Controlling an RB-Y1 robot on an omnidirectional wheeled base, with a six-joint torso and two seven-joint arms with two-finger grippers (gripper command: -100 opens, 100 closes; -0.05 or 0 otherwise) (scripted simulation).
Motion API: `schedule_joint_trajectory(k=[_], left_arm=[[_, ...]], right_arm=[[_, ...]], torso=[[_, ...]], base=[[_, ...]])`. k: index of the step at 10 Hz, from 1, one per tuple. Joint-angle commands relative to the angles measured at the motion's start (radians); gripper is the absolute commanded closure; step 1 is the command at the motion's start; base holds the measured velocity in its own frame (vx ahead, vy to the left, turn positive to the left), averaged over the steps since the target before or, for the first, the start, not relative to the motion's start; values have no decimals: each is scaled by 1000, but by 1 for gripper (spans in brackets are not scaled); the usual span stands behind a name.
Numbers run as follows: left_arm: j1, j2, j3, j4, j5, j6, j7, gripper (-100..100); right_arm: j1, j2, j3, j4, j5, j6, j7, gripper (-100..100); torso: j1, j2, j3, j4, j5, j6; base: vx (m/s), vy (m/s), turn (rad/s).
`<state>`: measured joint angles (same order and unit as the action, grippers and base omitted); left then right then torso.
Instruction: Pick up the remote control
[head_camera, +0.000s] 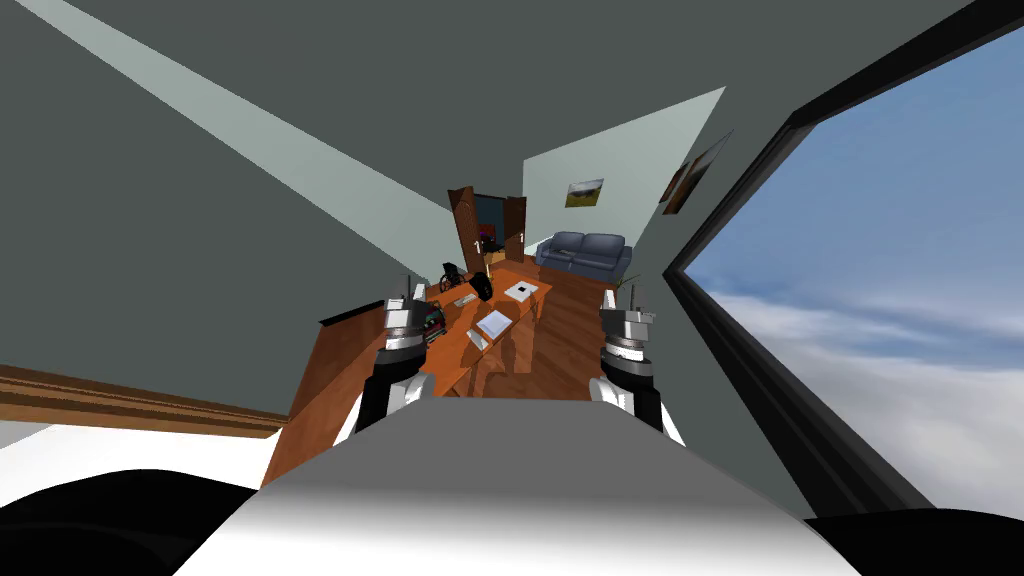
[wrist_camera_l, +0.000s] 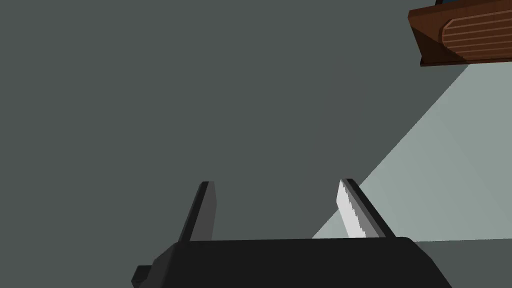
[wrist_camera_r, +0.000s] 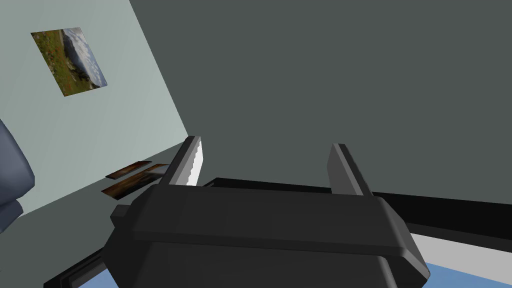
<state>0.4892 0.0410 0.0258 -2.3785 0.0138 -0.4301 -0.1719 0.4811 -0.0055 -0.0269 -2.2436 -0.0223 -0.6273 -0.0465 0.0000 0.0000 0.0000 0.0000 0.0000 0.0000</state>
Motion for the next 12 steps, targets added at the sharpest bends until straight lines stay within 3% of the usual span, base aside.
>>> schedule_joint_trajectory(k=[1, 12], left_arm=[[-34, 33, 6, 29, 12, 45, -16, -100], [-210, 175, 44, 270, 90, 358, -120, -100]], right_arm=[[0, 0, 0, 0, 0, 0, 0, 0], [0, 0, 0, 0, 0, 0, 0, 0]], torso=[[0, 0, 0, 0, 0, 0], [0, -2, -1, 0, 0, 0]], base=[[51, -30, -106], [41, -21, -49]])
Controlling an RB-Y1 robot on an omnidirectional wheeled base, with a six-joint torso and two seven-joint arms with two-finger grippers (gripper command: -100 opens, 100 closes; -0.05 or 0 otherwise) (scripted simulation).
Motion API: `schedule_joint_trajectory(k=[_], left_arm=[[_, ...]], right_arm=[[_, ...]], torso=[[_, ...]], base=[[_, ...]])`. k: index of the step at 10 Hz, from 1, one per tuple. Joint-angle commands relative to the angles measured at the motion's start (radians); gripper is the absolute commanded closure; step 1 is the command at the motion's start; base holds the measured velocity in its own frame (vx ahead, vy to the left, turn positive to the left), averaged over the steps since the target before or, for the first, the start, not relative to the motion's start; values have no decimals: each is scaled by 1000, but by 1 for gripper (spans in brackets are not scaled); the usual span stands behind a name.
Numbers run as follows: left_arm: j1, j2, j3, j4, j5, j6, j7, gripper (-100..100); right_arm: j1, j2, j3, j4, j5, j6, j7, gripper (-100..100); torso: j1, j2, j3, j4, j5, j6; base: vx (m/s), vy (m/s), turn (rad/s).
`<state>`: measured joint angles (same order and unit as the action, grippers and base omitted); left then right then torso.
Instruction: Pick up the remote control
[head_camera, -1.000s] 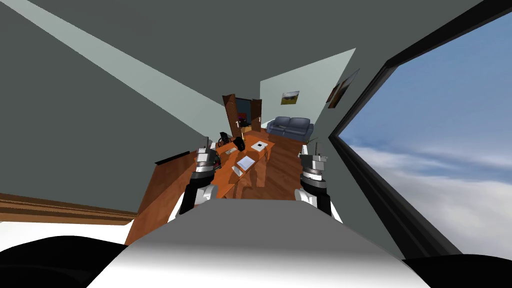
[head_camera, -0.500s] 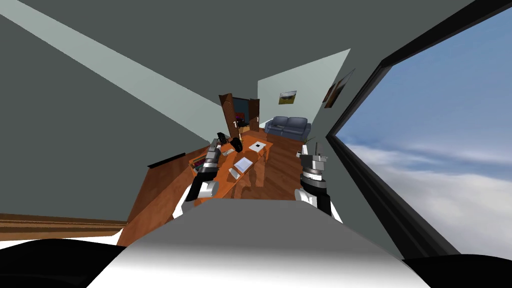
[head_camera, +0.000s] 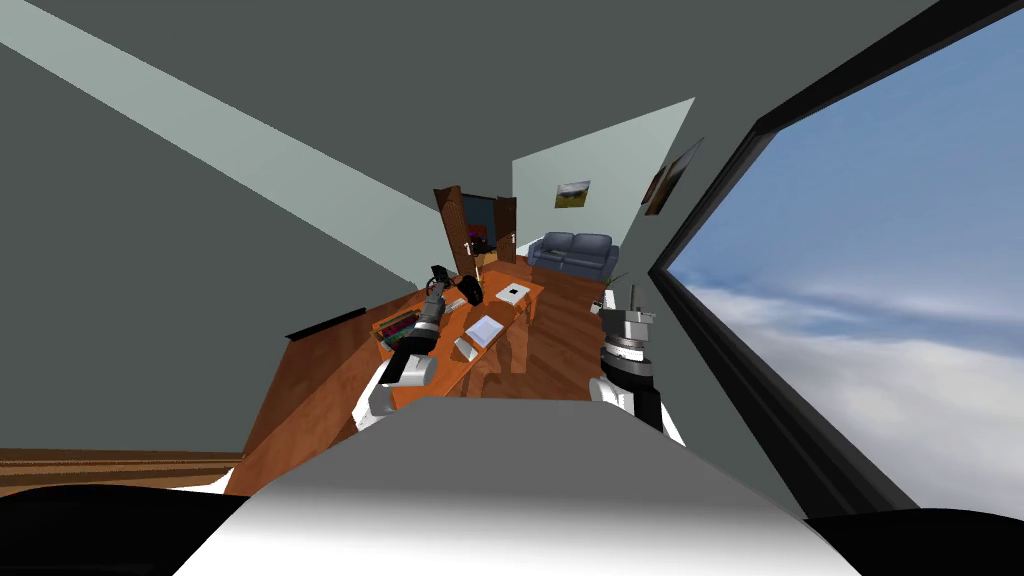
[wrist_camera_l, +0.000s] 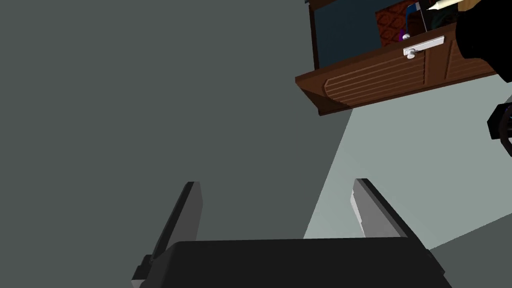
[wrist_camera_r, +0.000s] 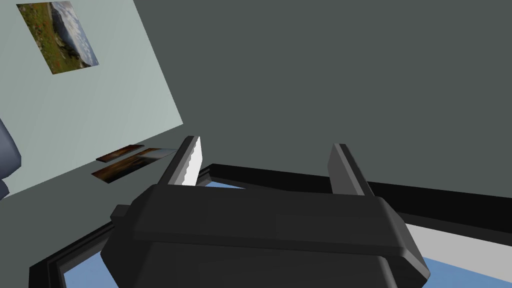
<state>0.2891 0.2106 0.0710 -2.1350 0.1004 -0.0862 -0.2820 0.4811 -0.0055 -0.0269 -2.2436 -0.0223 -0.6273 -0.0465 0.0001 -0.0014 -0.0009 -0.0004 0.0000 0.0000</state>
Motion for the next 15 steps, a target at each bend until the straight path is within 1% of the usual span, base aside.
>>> schedule_joint_trajectory(k=[1, 2, 3, 4, 5, 6, 7, 8, 9, 10, 11, 12, 13, 14, 15], left_arm=[[-10, 6, -1, 42, 3, 20, -10, -100], [-33, 24, 4, 75, 15, 66, -25, -100], [-33, 24, 4, 84, 15, 68, -25, -100], [-55, 42, 9, 120, 27, 116, -40, -100], [-55, 42, 9, 128, 27, 118, -40, -100], [-78, 59, 13, 164, 40, 165, -56, -100], [-78, 59, 13, 174, 40, 169, -56, -100], [-100, 75, 17, 219, 53, 211, -71, -100], [-100, 75, 17, 221, 53, 221, -71, -100], [-123, 90, 21, 264, 67, 261, -87, -100], [-123, 90, 21, 270, 67, 274, -87, -100], [-144, 104, 24, 309, 82, 316, -103, -100], [-144, 104, 24, 319, 82, 328, -103, -100], [-166, 116, 27, 366, 97, 358, -118, -100], [-166, 116, 27, 370, 97, 373, -118, -100]], right_arm=[[0, 0, 0, 0, 0, 0, 0, 0], [0, 0, 0, 0, 0, 0, 0, 0], [0, 0, 0, 0, 0, 0, 0, 0], [0, 0, 0, 0, 0, 0, 0, 0], [0, 0, 0, 0, 0, 0, 0, 0], [0, 0, 0, 0, 0, 0, 0, 0], [0, 0, 0, 0, 0, 0, 0, 0], [0, 0, 0, 0, 0, 0, 0, 0], [0, 0, 0, 0, 0, 0, 0, 0], [0, 0, 0, 0, 0, 0, 0, 0], [0, 0, 0, 0, 0, 0, 0, 0], [0, 0, 0, 0, 0, 0, 0, 0], [0, 0, 0, 0, 0, 0, 0, 0], [0, 0, 0, 0, 0, 0, 0, 0], [0, 0, 0, 0, 0, 0, 0, 0]], torso=[[0, 0, 0, 0, 0, 0], [0, 0, 0, 0, 0, 0], [0, 0, 0, 0, 0, 0], [0, 0, 0, 0, 0, 0], [0, 0, 0, 0, 0, 0], [0, 1, 0, 0, 0, 0], [0, 0, 0, 0, 0, 0], [0, 0, 0, 0, 0, 0], [0, 0, 0, 0, 0, 0], [0, 1, 0, 0, 0, 0], [0, 0, 0, 0, 0, 0], [0, 0, 0, 0, 0, 0], [0, 0, 0, 0, 0, 0], [0, 0, 0, 0, 0, -1], [0, 0, 0, 0, 0, 0]], base=[[11, 0, -25], [13, 0, -43], [11, 0, -20], [12, -2, -48], [10, 0, -28], [13, 1, -46], [13, 1, -33], [14, -1, -61], [11, 0, -24], [16, 0, -49], [15, -1, -39], [19, -3, -78], [16, 0, -34], [17, -2, -63], [15, 0, -36]])
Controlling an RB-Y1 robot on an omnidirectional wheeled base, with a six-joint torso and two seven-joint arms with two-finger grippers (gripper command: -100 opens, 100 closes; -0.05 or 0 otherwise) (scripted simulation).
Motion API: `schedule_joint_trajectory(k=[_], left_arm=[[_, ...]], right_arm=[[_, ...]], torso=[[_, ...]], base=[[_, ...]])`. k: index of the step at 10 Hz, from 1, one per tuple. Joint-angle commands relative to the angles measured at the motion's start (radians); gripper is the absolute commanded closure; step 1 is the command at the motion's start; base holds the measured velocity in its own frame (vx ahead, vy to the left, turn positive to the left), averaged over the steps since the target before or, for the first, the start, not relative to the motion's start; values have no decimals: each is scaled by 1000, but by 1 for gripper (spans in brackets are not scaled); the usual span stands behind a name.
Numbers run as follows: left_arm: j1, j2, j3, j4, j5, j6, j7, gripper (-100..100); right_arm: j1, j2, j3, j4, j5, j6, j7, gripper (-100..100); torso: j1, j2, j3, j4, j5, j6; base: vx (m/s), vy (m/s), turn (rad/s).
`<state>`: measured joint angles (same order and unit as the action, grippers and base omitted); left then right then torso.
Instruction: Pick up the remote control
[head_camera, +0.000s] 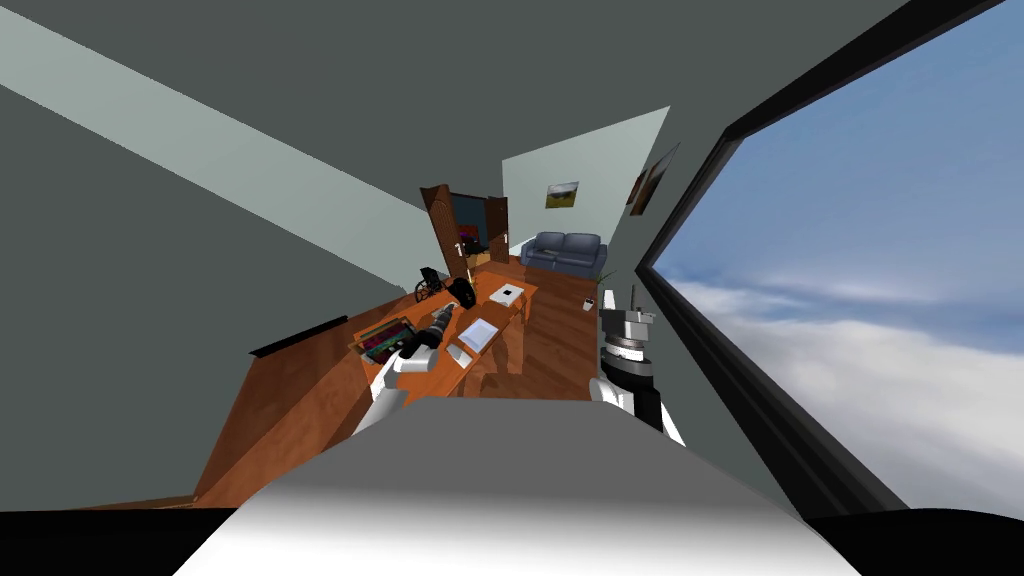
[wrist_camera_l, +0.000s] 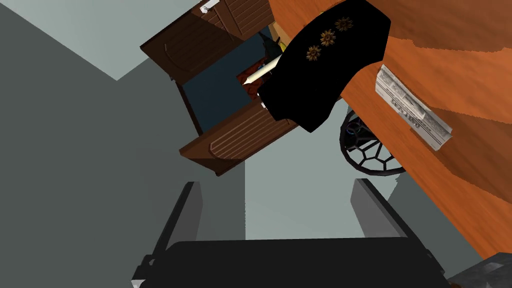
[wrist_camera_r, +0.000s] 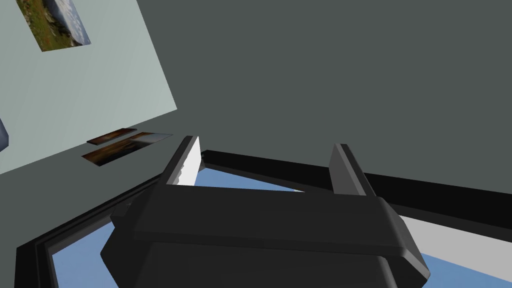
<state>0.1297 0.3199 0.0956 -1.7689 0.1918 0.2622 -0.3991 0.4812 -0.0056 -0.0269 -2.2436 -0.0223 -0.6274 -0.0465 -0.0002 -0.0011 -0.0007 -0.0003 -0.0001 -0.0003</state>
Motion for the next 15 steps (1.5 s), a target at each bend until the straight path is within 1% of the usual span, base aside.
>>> schedule_joint_trajectory(k=[1, 2, 3, 4, 5, 6, 7, 8, 9, 10, 11, 12, 13, 14, 15], left_arm=[[-7, 7, 3, 4, 5, 34, -1, -100], [-29, 18, 5, 54, 20, 71, -16, -100], [-29, 18, 5, 54, 20, 88, -16, -100], [-50, 27, 8, 87, 36, 131, -32, -100], [-50, 27, 8, 105, 36, 143, -32, -100], [-72, 36, 10, 130, 52, 182, -47, -100], [-72, 36, 10, 155, 52, 198, -47, -100], [-94, 44, 11, 187, 68, 232, -61, -100], [-94, 44, 11, 204, 68, 253, -61, -100], [-116, 52, 13, 237, 83, 290, -76, -100], [-116, 52, 13, 253, 83, 307, -76, -100], [-137, 60, 14, 293, 99, 337, -90, -100], [-137, 60, 14, 300, 99, 361, -90, -100], [-159, 68, 16, 345, 114, 391, -103, -100], [-159, 68, 16, 347, 114, 414, -103, -100]], right_arm=[[0, 0, 0, 0, 0, 0, 0, 0], [0, 0, 0, 0, 0, 0, 0, 0], [0, 0, 0, 0, 0, 0, 0, 0], [0, 0, 0, 0, 0, 0, 0, 0], [0, 0, 0, 0, 0, 0, 0, 0], [0, 0, 0, 0, 0, 0, 0, 0], [0, 0, 0, 0, 0, 0, 0, 0], [0, 0, 0, 0, 0, 0, 0, 0], [0, 0, 0, 0, 0, 0, 0, 0], [0, 0, 0, 0, 0, 0, 0, 0], [0, 0, 0, 0, 0, 0, 0, 0], [0, 0, 0, 0, 0, 0, 0, 0], [0, 0, 0, 0, 0, 0, 0, 0], [0, 0, 0, 0, 0, 0, 0, 0], [0, 0, 0, 0, 0, 0, 0, 0]], torso=[[0, 0, 0, 0, 0, 0], [0, 1, 0, 0, 0, 0], [0, 0, 0, 0, 0, 0], [0, 0, 0, 0, 0, 0], [0, 0, 0, 0, 0, 0], [0, 0, 0, 0, 0, 0], [0, -1, 0, 0, 0, 0], [0, 0, 0, 0, 0, 0], [0, -1, 0, 0, 0, 0], [0, 0, 0, 0, 0, 0], [0, 0, 0, 0, 0, 0], [0, 0, 0, 0, 0, 0], [0, 0, 0, 0, 0, 0], [0, 0, 0, 0, 0, 0], [0, 0, 0, 0, 0, 0]], base=[[8, 1, 0], [17, -1, -76], [18, -1, -47], [25, -2, -71], [25, 2, -56], [26, 1, -86], [23, -2, -45], [25, -1, -87], [21, 3, -59], [23, -1, -91], [20, 1, -47], [21, 0, -86], [18, 2, -53], [20, 6, -92], [14, 9, -46]])
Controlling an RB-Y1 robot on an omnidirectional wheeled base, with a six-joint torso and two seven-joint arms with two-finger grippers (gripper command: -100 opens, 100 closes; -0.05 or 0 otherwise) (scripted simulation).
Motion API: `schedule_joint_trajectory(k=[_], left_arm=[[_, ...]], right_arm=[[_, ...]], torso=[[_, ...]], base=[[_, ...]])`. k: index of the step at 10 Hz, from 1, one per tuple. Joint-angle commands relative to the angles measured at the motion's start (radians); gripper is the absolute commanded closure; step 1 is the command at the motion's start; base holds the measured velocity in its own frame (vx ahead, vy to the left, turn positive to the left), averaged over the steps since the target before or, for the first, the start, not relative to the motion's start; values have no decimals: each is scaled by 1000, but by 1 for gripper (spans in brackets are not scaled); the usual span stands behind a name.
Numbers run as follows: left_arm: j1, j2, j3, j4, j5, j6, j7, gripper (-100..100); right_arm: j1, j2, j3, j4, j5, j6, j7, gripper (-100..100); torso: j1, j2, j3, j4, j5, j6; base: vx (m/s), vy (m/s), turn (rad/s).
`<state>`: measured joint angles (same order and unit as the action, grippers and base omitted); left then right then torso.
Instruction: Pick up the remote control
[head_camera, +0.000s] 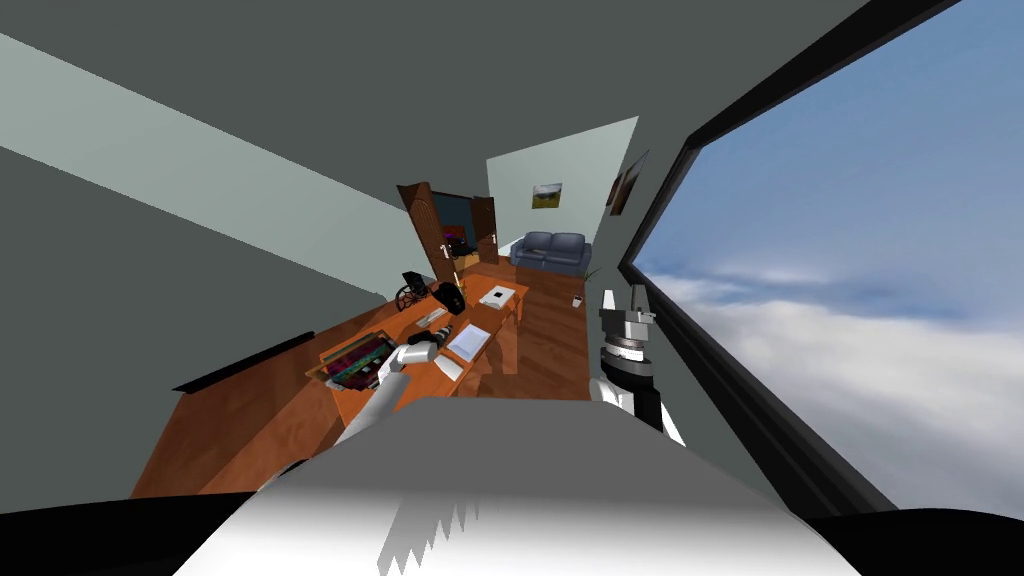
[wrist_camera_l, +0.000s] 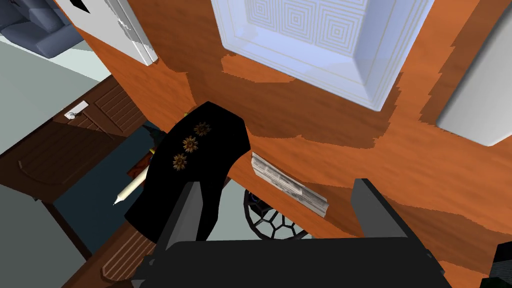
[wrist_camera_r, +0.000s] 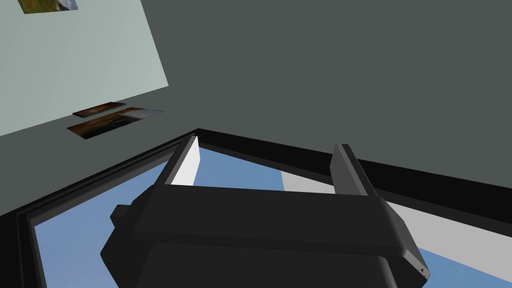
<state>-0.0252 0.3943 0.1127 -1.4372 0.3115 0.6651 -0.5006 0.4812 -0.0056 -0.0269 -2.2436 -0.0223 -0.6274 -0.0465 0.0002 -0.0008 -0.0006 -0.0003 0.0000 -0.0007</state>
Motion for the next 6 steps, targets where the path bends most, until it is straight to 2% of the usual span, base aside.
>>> schedule_joint_trajectory(k=[1, 2, 3, 4, 5, 6], left_arm=[[-26, 1, 0, 50, 9, 50, -15, -100], [-26, 1, 0, 60, 9, 64, -15, -100], [-47, 10, 1, 88, 23, 104, -27, -100], [-47, 10, 1, 104, 23, 115, -27, -100], [-66, 18, 2, 147, 37, 149, -39, -100], [-66, 18, 2, 147, 37, 166, -39, -100]], right_arm=[[0, 0, 0, 0, 0, 0, 0, 0], [0, 0, 0, 0, 0, 0, 0, 0], [0, 0, 0, 0, 0, 0, 0, 0], [0, 0, 0, 0, 0, 0, 0, 0], [0, 0, 0, 0, 0, 0, 0, 0], [0, 0, 0, 0, 0, 0, 0, 0]], torso=[[0, 0, 0, 0, 0, 0], [0, 0, 0, 0, 0, 0], [0, 0, 0, 0, 0, 0], [0, 0, 0, 0, 0, 0], [0, 0, 0, 0, 0, 0], [0, 0, 0, 0, 0, 0]], base=[[13, 8, -100], [10, 9, -46], [10, 10, -70], [7, 10, -49], [6, 11, -76], [6, 11, -58]])
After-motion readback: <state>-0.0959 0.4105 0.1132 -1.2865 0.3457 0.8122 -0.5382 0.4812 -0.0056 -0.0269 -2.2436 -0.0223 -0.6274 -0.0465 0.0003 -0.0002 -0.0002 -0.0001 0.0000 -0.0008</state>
